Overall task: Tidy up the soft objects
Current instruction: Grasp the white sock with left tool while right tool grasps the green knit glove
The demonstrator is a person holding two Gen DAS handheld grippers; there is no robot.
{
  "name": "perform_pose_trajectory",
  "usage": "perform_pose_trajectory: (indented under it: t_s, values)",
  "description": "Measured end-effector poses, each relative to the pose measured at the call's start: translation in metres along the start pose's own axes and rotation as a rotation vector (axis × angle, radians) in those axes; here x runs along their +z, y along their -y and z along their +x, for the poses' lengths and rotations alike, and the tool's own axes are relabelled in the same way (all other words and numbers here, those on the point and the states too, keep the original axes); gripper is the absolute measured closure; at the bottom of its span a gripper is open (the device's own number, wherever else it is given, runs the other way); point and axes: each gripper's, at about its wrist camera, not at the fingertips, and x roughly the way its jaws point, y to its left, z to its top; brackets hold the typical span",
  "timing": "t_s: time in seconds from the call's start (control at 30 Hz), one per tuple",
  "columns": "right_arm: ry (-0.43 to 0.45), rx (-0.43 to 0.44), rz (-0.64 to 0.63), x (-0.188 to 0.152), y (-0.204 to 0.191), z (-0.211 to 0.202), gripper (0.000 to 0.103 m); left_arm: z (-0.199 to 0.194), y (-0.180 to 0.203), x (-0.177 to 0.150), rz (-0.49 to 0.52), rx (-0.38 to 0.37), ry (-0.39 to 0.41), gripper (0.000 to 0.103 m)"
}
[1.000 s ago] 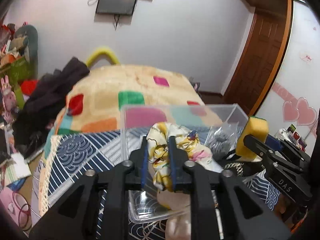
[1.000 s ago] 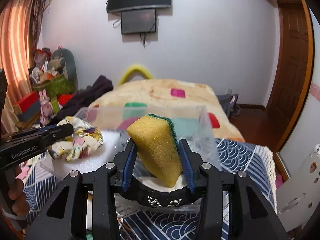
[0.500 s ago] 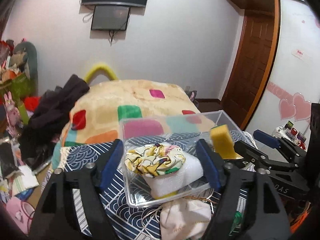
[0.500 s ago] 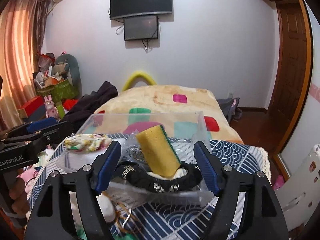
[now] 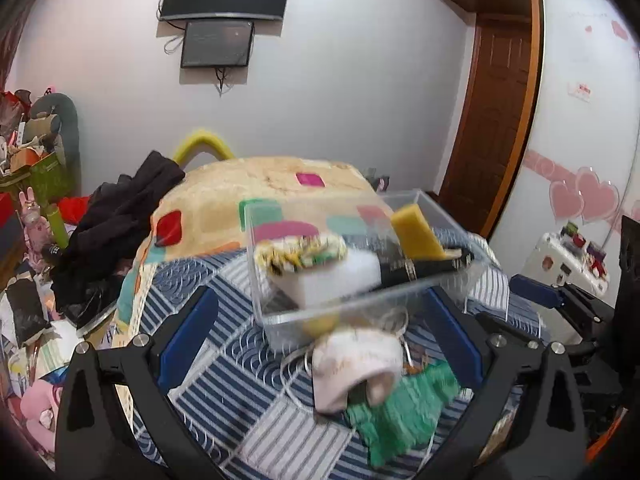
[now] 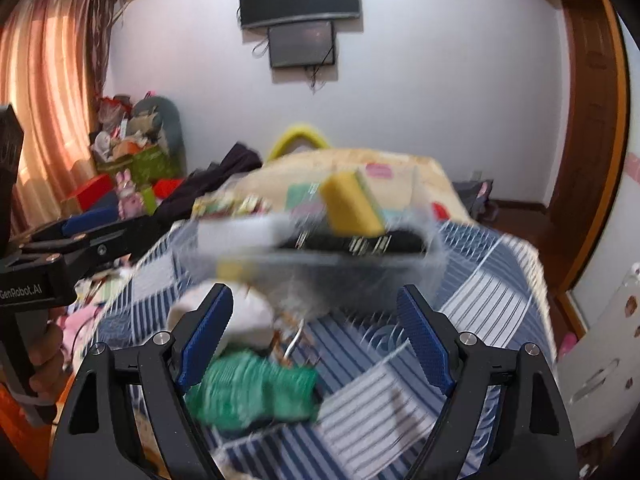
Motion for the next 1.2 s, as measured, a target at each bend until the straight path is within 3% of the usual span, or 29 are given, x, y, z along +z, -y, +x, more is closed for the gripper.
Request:
perform_pose_trajectory:
  t_s: [0.23,0.33,0.4,0.47,0.57,0.7,0.97,1.07,1.2]
  values:
    - [-0.164,0.110,0.007,-0.030,-0.018,0.039,0.021,0.004,-0.005,-0.037,-0.011,0.011,-0.092,0.000]
    - [-0.203,0.119,-0.007,-0.036,-0.025,0.051,0.021,0.011,-0.005,-0.046,-0.003,0.017,-0.130,0.000]
    - [-0.229,0.139,-0.019,-0.039,-0.027,0.055,0.029,0.015,-0.004,-0.051,-0.003,0.023,-0.140,0.000]
    - [-0.251,0.162,-0.012,-0.040,-0.025,0.058,0.054,0.022,-0.002,-0.052,-0.013,-0.007,-0.157,0.000]
    - [-0.236,0.176,0.005,-0.040,-0.017,0.051,0.067,0.029,0.006,-0.052,-0.001,-0.025,-0.157,0.000]
    - [-0.202,0.148,0.003,-0.040,-0.010,0.039,0.076,0.047,0.017,-0.048,0.033,-0.019,-0.161,0.001]
    - [-0.126,0.074,0.027,-0.038,0.007,0.018,0.079,0.085,0.020,-0.056,0.034,-0.042,-0.260,0.065]
    - [-0.091,0.048,0.057,-0.034,0.016,0.009,0.079,0.080,0.016,-0.060,0.021,-0.048,-0.253,0.079]
    - [-0.052,0.032,0.082,-0.030,0.026,-0.004,0.079,0.067,0.008,-0.064,-0.007,-0.062,-0.241,0.089]
